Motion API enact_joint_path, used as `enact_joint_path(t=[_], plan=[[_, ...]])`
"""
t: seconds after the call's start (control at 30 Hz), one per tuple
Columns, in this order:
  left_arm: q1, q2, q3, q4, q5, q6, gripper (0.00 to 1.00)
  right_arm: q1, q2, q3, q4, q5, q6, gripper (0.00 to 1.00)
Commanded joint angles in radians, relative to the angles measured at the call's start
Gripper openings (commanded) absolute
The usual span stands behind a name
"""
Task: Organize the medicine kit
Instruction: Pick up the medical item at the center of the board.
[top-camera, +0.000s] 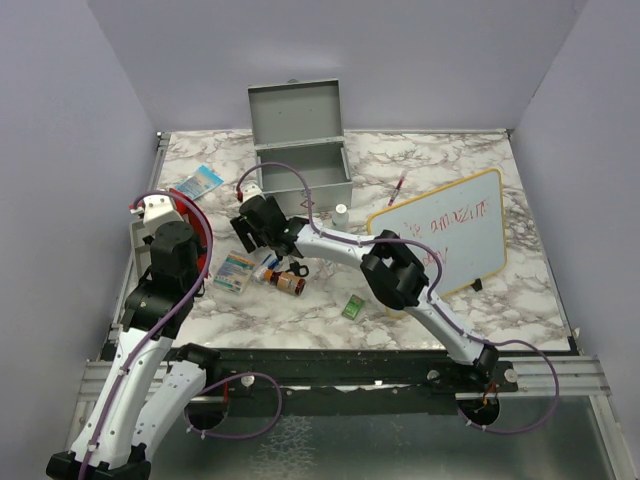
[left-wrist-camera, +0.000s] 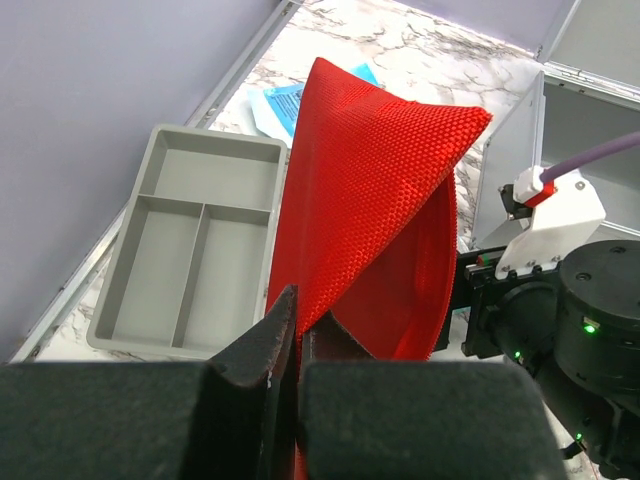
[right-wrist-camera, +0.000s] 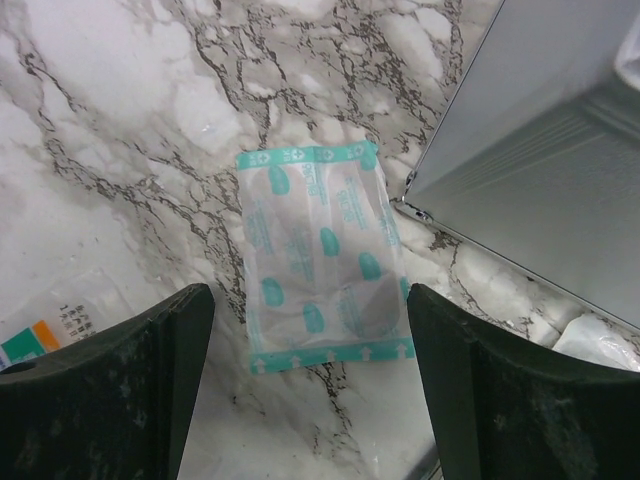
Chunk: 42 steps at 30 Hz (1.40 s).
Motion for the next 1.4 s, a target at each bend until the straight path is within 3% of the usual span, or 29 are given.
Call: enact_joint_path(t=[0.0, 0.2, 0.37, 0.83, 1.07, 1.3, 1.37], plan=[[-0.007, -0.01, -0.006, 0.0, 0.001, 0.01, 0.0, -0.003, 0.043, 0.031, -0.021, 0.036, -0.013, 0.84], [-0.007, -0.011, -0.006, 0.0, 0.002, 0.011, 0.0, -0.012, 0.059, 0.033, -0.034, 0.013, 0.005, 0.85], [-0.007, -0.01, -0.006, 0.001, 0.001, 0.011, 0.0, -0.012, 0.048, -0.001, -0.028, -0.018, 0.007, 0.77], [-0.007, -0.012, -0.005, 0.001, 0.004, 0.011, 0.0, -0.012, 0.028, -0.076, -0.028, -0.036, 0.019, 0.44], [-0.008, -0.011, -0.004, 0.001, 0.005, 0.01, 0.0, -0.012, 0.002, -0.078, -0.021, -0.047, 0.025, 0.32], [-0.007, -0.011, -0.005, 0.001, 0.008, 0.01, 0.0, -0.01, -0.026, -0.105, -0.006, -0.087, 0.039, 0.04], [-0.007, -0.011, -0.005, 0.001, 0.006, 0.01, 0.0, -0.01, -0.052, -0.132, 0.024, -0.114, 0.043, 0.01]])
